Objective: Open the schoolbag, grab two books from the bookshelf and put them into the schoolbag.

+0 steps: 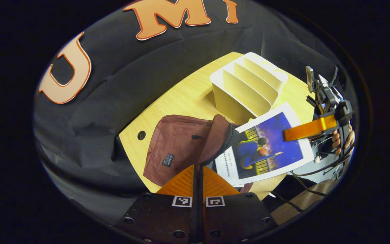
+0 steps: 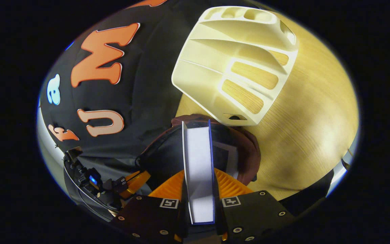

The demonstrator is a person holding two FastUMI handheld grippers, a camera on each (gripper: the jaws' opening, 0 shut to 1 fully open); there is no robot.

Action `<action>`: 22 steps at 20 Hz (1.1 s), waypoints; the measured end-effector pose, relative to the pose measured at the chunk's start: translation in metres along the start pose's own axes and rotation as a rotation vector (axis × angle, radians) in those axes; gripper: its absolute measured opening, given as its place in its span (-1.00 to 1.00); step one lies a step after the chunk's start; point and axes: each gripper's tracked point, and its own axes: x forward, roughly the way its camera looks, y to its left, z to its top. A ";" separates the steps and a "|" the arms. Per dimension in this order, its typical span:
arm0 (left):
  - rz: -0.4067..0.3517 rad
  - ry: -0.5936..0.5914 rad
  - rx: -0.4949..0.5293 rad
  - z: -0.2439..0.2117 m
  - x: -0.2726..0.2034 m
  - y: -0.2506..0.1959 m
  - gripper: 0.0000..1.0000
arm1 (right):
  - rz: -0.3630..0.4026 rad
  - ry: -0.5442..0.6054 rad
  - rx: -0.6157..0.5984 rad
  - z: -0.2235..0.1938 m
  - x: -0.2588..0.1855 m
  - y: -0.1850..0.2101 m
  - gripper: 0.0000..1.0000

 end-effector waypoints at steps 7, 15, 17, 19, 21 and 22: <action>0.023 -0.013 0.044 0.017 -0.001 -0.008 -0.99 | 0.022 -0.097 0.013 -0.027 0.079 0.015 -0.38; -0.004 -0.043 0.038 0.030 -0.002 -0.015 -0.99 | -0.098 -0.111 -0.038 -0.040 0.122 0.018 -0.31; -0.002 -0.033 0.036 0.026 0.000 -0.012 -0.99 | -0.196 -0.064 -0.059 -0.044 0.135 0.003 -0.16; -0.018 -0.026 0.019 0.024 0.005 -0.015 -0.99 | -0.248 -0.006 -0.058 -0.054 0.133 -0.009 0.17; -0.026 -0.021 0.002 0.023 0.007 -0.015 -0.99 | -0.288 0.011 -0.057 -0.056 0.126 -0.019 0.61; -0.031 -0.020 -0.007 0.023 0.009 -0.014 -0.99 | -0.305 0.025 -0.059 -0.057 0.119 -0.021 0.89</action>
